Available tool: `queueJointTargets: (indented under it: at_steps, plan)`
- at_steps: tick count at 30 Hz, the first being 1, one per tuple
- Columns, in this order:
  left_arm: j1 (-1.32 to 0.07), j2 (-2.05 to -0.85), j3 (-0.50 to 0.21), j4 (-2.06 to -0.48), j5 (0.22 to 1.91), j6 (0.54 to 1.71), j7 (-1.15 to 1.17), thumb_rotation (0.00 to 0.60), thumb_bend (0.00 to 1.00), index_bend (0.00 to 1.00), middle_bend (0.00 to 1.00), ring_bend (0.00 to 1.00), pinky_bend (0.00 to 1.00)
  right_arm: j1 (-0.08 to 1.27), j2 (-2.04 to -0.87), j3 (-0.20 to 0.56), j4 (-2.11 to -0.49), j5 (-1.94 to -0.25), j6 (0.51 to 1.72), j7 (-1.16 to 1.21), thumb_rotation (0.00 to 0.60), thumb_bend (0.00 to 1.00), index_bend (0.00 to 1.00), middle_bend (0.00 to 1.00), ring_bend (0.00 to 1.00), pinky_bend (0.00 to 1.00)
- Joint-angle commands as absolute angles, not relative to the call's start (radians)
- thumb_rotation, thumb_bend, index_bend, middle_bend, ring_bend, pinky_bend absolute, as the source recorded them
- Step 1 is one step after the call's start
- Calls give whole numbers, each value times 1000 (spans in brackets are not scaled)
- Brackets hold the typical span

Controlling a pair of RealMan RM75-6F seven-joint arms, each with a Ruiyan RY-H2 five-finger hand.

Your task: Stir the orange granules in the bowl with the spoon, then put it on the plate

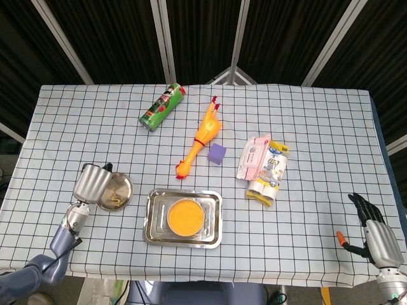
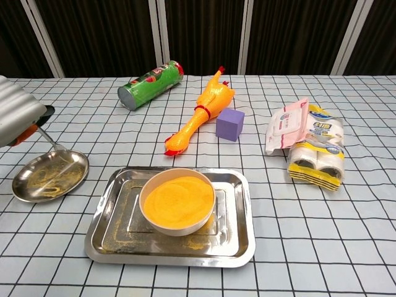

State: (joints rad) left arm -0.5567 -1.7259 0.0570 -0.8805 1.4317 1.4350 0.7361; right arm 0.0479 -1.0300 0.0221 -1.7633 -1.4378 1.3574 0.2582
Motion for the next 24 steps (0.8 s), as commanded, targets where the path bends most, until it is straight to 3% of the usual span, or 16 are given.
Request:
queueJointTargets:
  at_steps: [1,10,24]
  plan:
    - [-537,-1764,74,-805,1474,1455,692,600,725,805,1000,1000,991,48,-1030,22,-1764,-1438,1357,256,600,404,0,0,0,0]
    - [-512,-1817,70,-670,1517,1467,613,600,708,766,1000,1000,991,49,-1032,23,-1764,-1432,1356,250,600,405,0,0,0,0]
    - [-471,-1841,61,-570,1560,1504,524,600,543,559,990,999,991,48,-1032,24,-1766,-1431,1357,249,600,404,0,0,0,0]
